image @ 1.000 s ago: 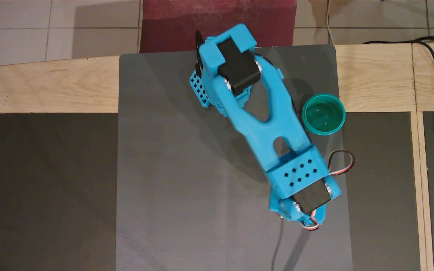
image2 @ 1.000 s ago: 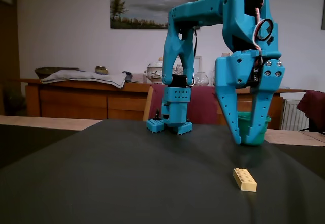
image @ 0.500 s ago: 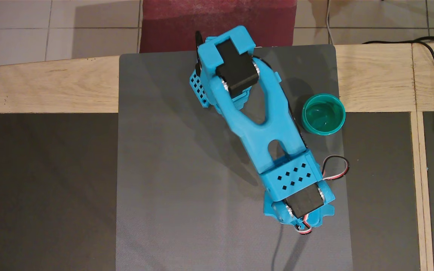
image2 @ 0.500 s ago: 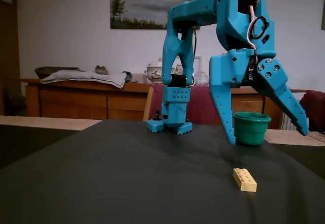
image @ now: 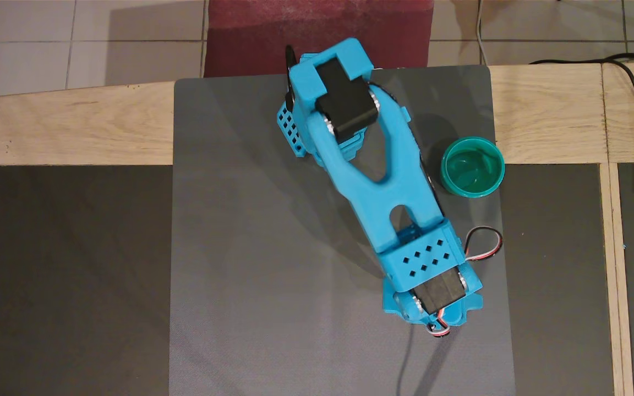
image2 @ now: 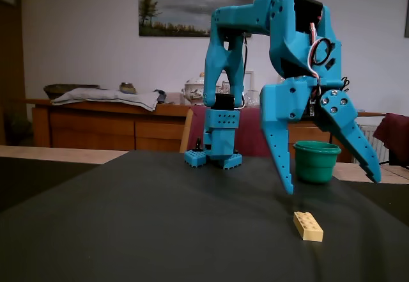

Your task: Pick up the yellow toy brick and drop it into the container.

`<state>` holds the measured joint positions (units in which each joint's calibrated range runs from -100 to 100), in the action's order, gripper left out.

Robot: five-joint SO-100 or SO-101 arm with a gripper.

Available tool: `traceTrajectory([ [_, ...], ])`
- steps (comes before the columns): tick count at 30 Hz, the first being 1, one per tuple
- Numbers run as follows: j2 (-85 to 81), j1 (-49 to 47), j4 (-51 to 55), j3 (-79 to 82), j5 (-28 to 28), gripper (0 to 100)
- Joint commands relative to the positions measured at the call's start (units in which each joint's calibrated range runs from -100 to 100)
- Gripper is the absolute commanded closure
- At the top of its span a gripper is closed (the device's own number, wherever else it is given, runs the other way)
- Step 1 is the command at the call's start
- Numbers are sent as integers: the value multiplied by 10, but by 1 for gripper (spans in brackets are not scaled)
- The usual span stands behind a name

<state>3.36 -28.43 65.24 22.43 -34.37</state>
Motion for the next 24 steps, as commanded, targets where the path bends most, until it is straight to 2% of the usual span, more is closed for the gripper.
traceTrajectory([
  [1, 25, 3, -21, -1, -3, 61],
  [12, 86, 4, -86, -10, -9, 61],
  [21, 86, 4, -96, -8, -10, 61],
  [24, 86, 4, -96, -8, -10, 68],
])
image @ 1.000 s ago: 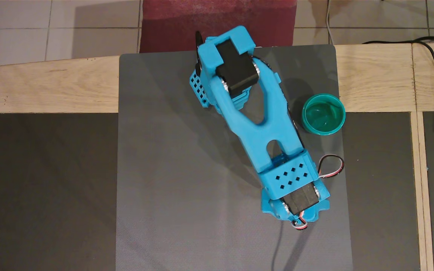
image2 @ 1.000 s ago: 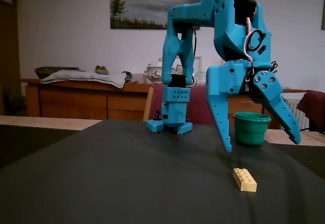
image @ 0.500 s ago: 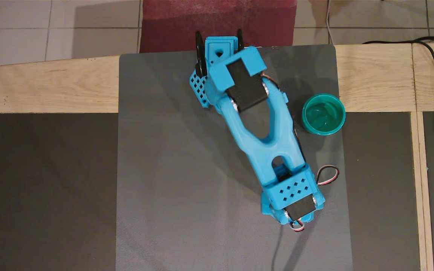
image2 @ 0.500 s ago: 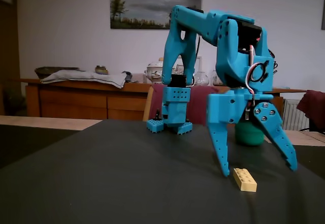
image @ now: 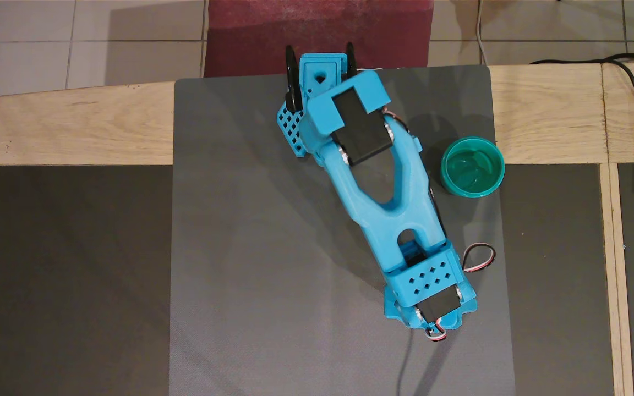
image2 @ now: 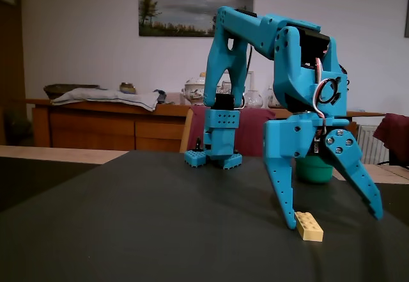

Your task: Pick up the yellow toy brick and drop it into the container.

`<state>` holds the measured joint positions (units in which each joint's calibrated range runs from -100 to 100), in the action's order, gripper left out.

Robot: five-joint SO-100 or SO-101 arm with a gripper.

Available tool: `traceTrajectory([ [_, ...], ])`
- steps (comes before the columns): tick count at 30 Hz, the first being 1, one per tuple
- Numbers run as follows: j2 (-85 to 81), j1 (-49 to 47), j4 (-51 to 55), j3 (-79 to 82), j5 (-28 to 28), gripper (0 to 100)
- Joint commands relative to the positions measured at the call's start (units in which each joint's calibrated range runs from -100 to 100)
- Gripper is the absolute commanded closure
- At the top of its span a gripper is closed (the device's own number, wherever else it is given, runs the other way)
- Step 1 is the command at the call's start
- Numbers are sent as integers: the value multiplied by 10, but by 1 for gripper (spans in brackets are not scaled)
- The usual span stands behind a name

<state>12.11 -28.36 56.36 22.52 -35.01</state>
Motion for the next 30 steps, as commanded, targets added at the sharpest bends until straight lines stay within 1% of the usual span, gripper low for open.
traceTrajectory([
  [1, -1, 3, -6, -9, -4, 73],
  [6, -1, 3, -3, -6, -4, 91],
  [9, -1, 3, -3, -5, -3, 99],
  [15, -7, -1, 13, -4, 0, 100],
  [16, -12, -6, 36, -9, 1, 100],
  [21, -48, -36, 141, -83, 42, 100],
  [26, -92, -108, 308, -188, 66, 100],
  [30, -121, -176, 396, -252, 94, 100],
])
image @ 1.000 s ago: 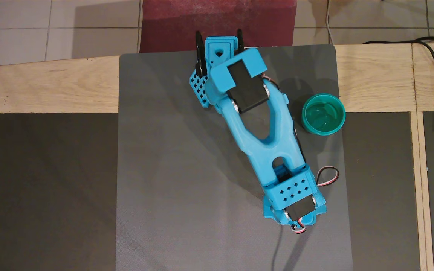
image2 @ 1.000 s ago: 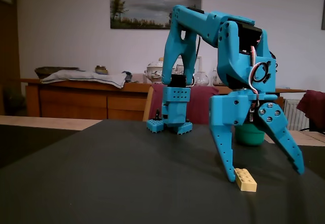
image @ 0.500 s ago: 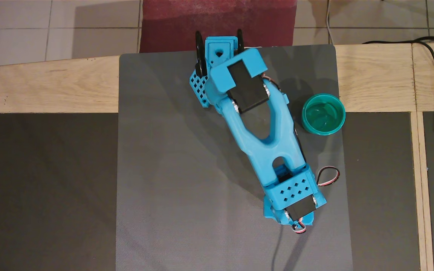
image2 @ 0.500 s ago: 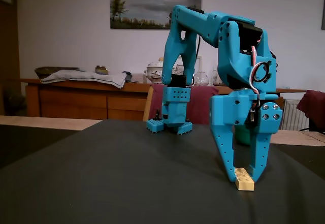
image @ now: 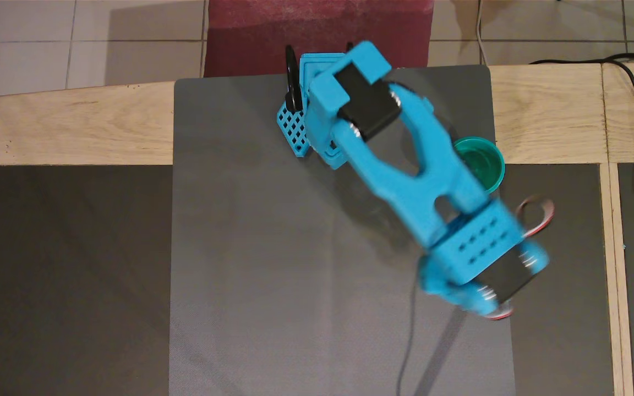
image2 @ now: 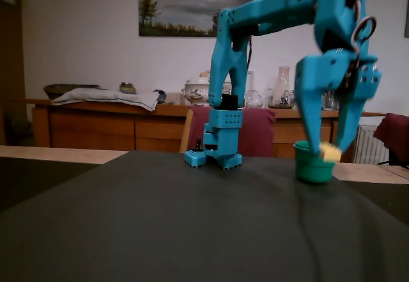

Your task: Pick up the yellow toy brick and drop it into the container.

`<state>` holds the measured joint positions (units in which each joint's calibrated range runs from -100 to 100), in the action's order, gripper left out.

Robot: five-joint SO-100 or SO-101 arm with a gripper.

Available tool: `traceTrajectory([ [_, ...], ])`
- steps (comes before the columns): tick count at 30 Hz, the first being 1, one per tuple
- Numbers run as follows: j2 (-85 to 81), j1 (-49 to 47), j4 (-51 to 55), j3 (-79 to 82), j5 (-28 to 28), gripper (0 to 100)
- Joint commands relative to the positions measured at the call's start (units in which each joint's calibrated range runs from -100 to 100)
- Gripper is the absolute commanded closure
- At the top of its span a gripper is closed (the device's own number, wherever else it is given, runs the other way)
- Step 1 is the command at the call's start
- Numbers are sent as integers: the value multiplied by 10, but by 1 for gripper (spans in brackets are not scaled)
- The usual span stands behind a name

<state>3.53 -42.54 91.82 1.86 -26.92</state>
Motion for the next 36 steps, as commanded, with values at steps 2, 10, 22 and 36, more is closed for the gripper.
traceTrajectory([
  [2, -48, -83, 74, -65, 30, 100],
  [10, -81, -203, 82, -77, 77, 100],
  [22, -140, -270, 82, 8, 97, 100],
  [36, -182, -260, 82, 73, 96, 100],
])
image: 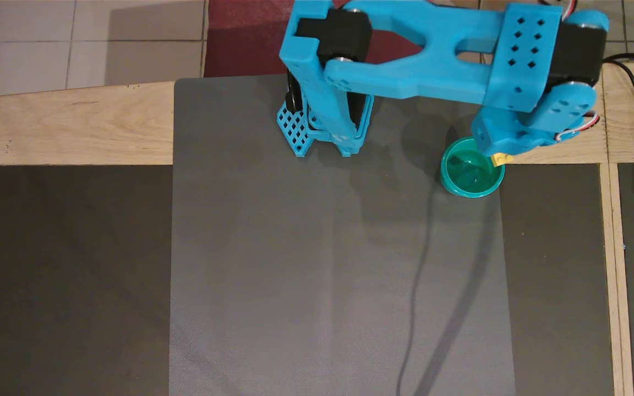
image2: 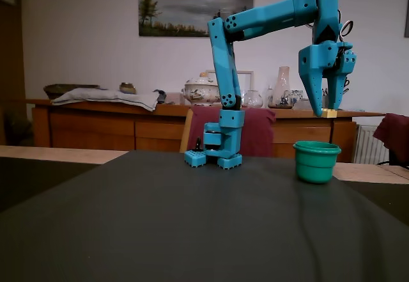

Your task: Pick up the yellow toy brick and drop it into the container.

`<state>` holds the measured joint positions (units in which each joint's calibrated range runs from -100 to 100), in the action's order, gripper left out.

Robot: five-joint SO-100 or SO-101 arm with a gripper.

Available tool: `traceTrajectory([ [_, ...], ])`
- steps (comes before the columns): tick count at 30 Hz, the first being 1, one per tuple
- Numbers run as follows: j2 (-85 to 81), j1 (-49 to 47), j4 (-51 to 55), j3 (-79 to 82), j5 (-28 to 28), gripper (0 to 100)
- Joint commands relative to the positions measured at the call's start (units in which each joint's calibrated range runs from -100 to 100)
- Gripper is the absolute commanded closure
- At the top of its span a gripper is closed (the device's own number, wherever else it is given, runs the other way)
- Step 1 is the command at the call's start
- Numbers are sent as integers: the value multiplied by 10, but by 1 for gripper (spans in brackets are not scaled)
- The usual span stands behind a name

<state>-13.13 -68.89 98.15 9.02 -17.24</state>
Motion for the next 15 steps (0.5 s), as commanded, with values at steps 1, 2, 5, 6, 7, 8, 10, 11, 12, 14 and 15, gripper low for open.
traceTrajectory([
  [1, -14, 3, 18, 1, -1, 100],
  [2, -12, 3, 18, 1, -2, 100],
  [5, -12, 3, 18, 1, -2, 100],
  [6, -12, 3, 18, 1, -2, 100],
  [7, -12, 4, 18, 1, -4, 100],
  [8, -12, 4, 18, 1, -8, 100],
  [10, -12, 4, 18, 1, -10, 100],
  [11, -12, 4, 18, 1, -11, 100],
  [12, -12, 4, 18, 1, -11, 100],
  [14, -12, 4, 18, 1, -12, 99],
  [15, -12, 4, 18, 1, -12, 99],
])
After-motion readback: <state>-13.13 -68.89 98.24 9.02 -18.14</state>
